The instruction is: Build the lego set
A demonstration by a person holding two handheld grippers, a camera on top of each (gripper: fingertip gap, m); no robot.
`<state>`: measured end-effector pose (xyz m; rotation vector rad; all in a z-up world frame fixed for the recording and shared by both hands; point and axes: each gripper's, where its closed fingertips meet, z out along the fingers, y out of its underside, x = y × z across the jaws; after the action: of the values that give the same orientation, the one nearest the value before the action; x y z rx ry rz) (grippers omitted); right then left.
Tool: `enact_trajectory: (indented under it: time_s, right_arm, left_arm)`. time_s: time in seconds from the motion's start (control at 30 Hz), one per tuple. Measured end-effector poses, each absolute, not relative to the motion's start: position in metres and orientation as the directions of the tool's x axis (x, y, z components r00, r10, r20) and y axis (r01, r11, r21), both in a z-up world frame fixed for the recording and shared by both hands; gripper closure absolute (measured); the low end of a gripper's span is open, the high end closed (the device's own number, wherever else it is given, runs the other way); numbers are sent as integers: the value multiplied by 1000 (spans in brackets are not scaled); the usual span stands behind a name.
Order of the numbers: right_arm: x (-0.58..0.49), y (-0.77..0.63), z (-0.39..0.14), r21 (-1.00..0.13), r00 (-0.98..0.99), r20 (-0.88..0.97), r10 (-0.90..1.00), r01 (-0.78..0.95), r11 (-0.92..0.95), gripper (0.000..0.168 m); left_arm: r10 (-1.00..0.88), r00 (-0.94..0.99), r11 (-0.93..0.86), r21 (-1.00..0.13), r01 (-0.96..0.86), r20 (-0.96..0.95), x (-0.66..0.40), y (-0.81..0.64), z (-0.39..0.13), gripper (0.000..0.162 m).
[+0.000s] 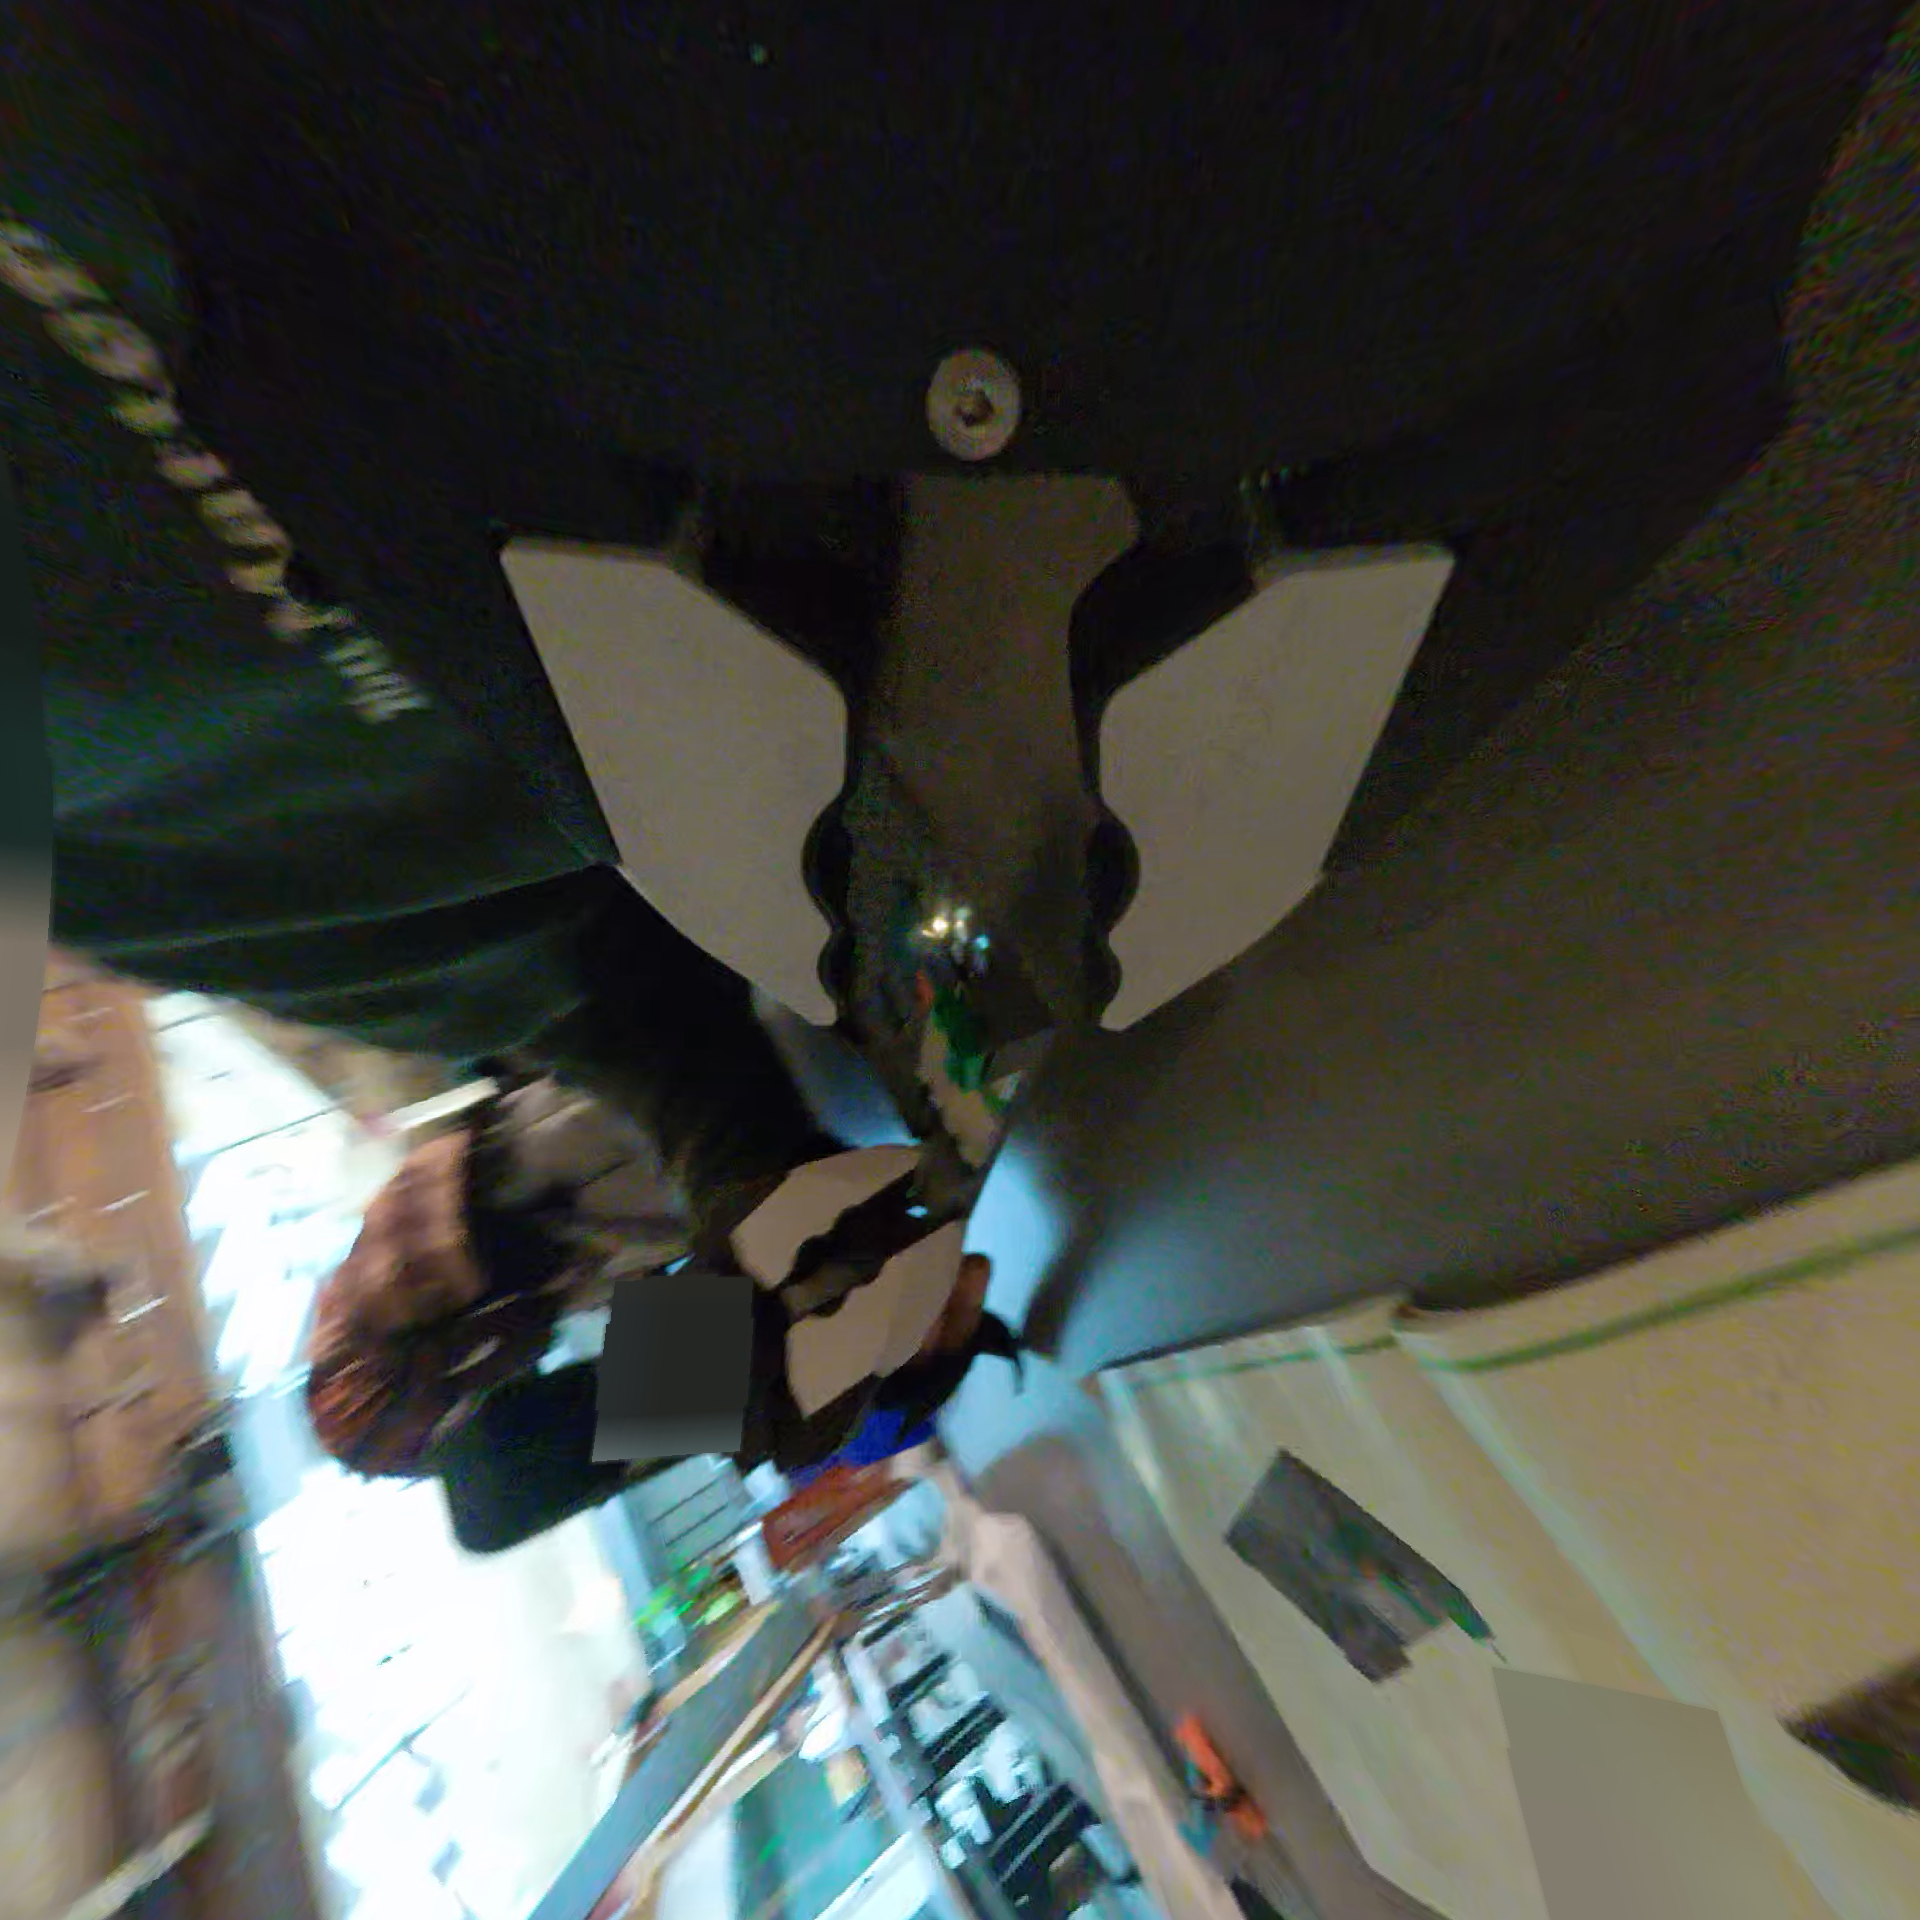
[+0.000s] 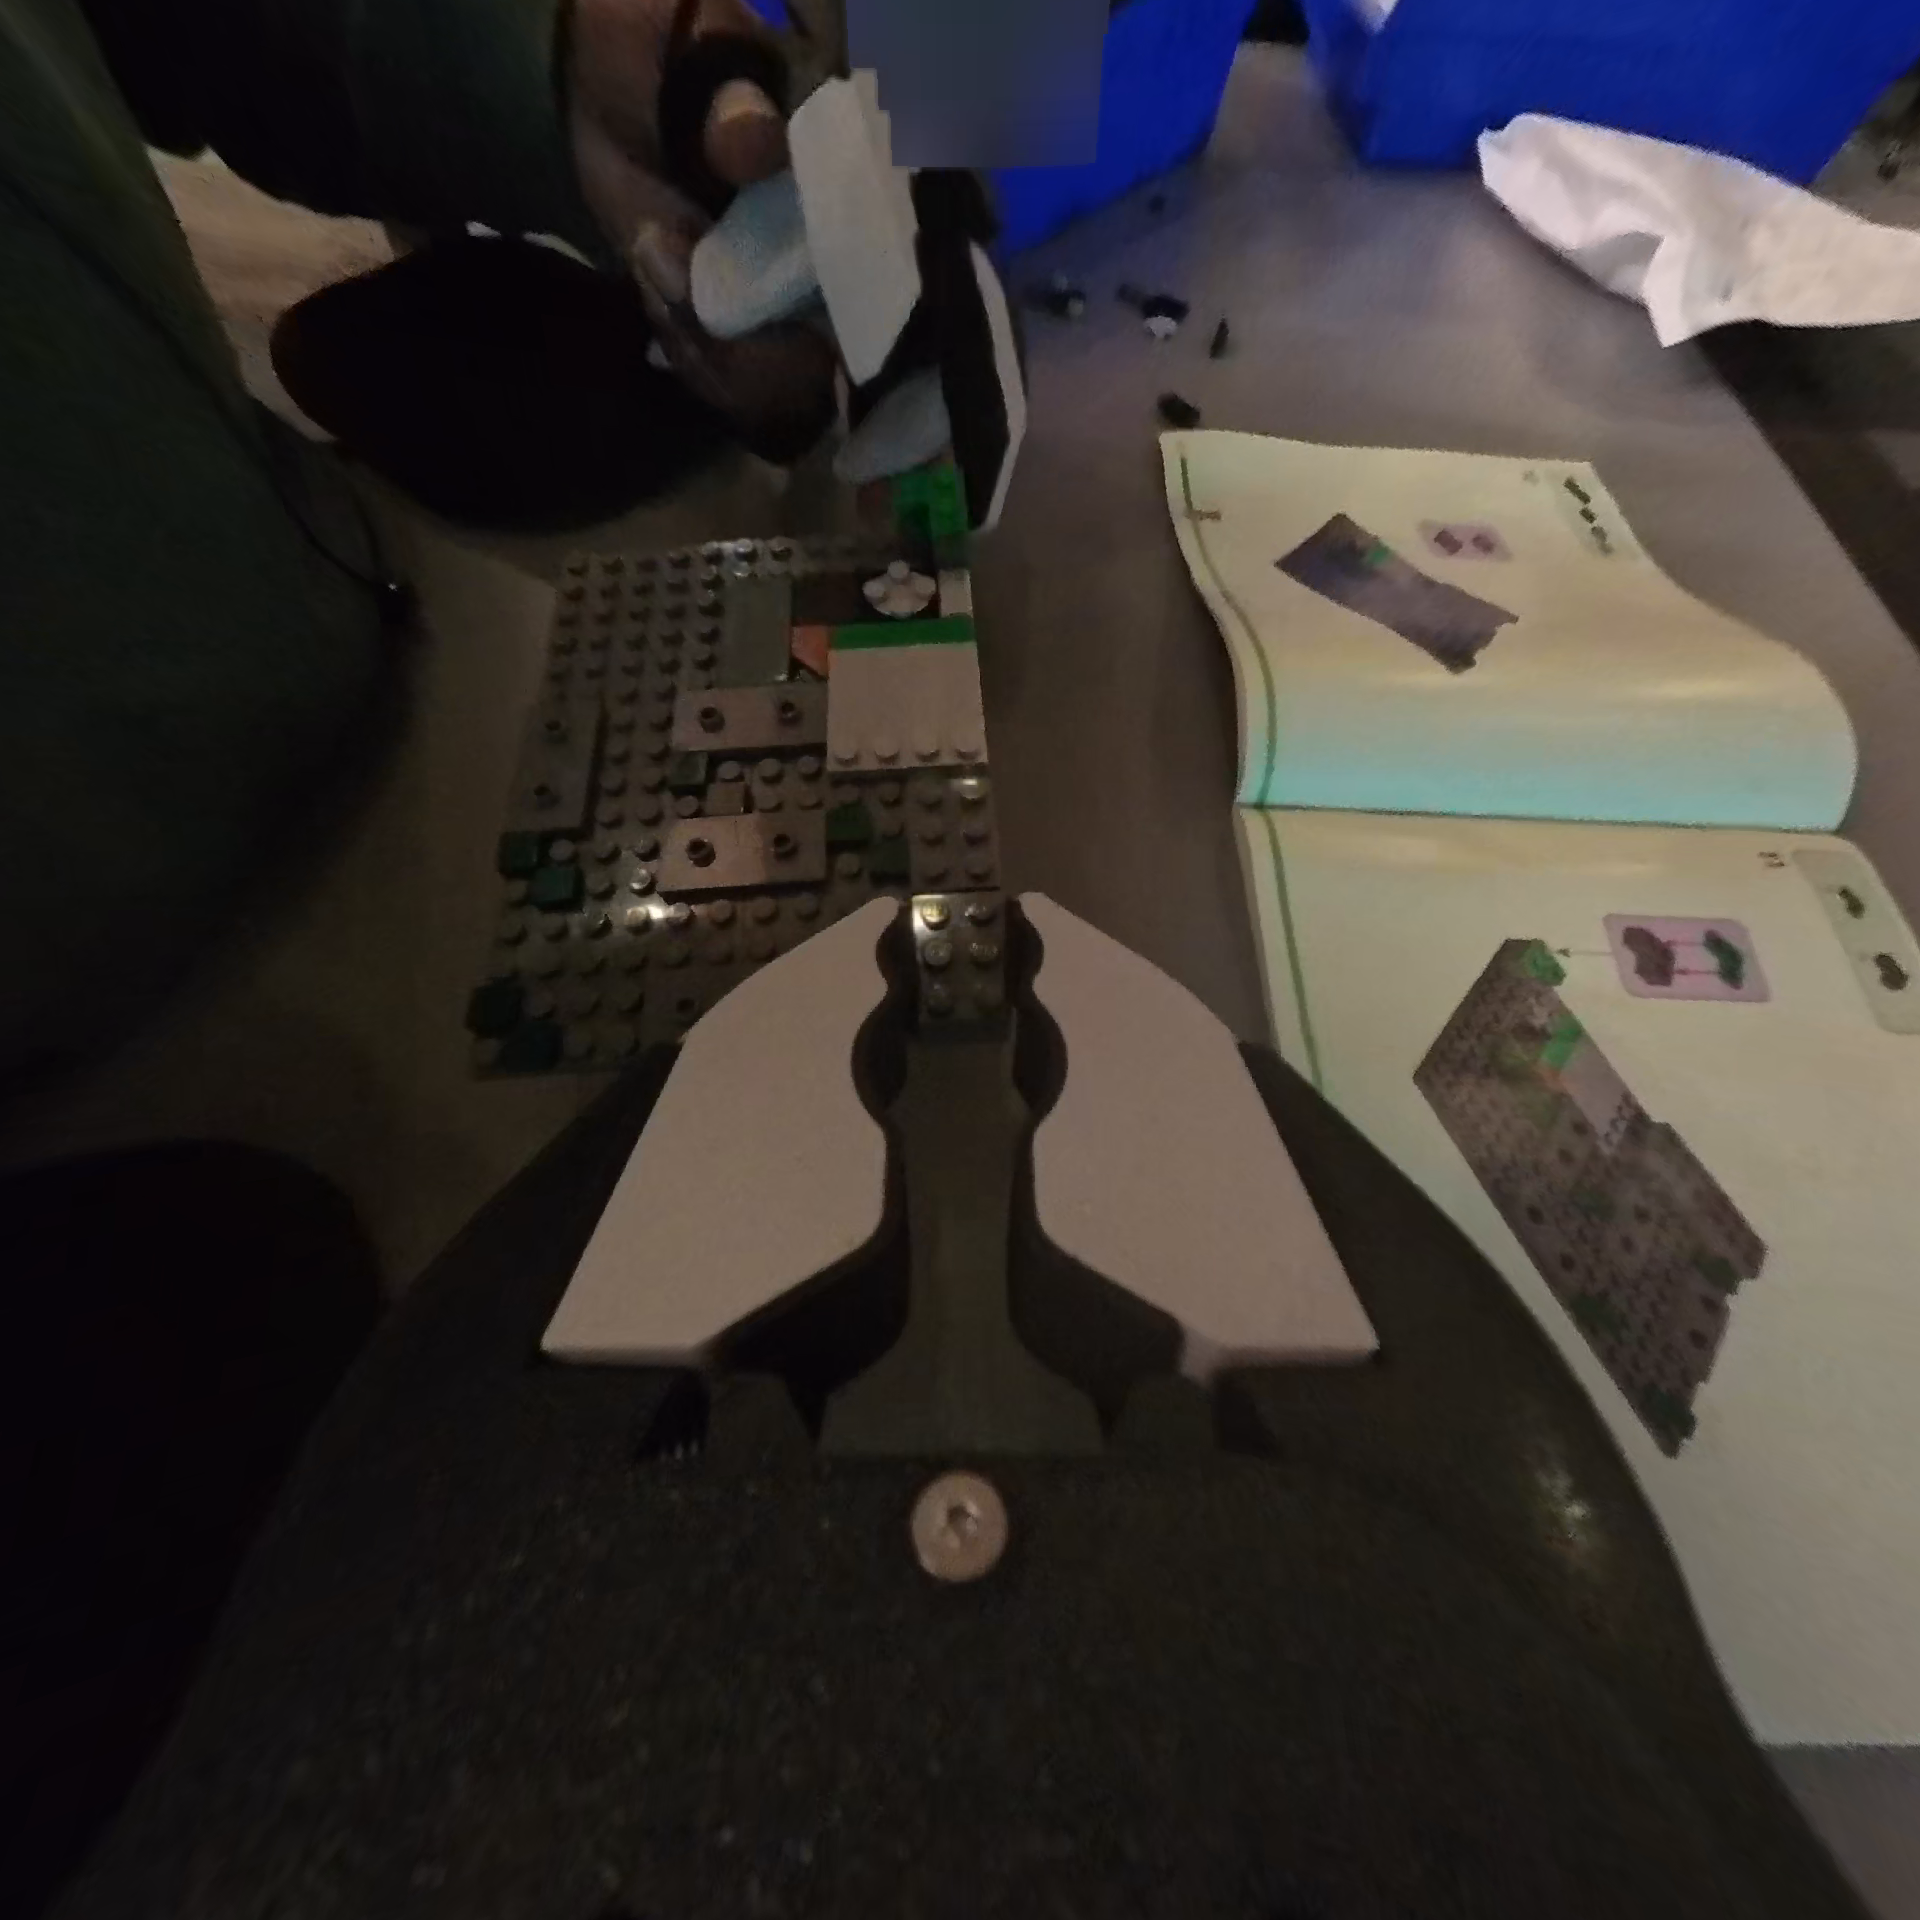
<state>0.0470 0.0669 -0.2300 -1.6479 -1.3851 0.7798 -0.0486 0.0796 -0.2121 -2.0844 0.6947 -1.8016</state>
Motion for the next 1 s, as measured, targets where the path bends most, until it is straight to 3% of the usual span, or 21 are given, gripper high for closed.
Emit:
enact_trajectory:
  time_s: [0.1,0.27,0.53,0.67,1.0]
  right_arm:
    - [44,64,-224,-882,196,78,977,470,-24,153]
    - [41,62,-216,-879,195,111,974,478,4,153]
    - [39,62,-209,-872,187,124,975,489,17,152]
    - [38,62,-207,-874,191,127,973,485,18,152]
    - [36,61,-203,-855,206,163,965,517,34,152]
  left_arm:
    - [-381,17,-918,-376,-123,925,-43,78,-205,117]
    - [-289,-13,-951,-289,-109,957,-35,74,-205,117]
    - [-266,-26,-958,-267,-108,964,-33,70,-201,125]
    - [-259,-32,-960,-261,-104,965,-34,70,-200,139]
    - [-279,-36,-954,-281,-104,960,-36,70,-196,141]
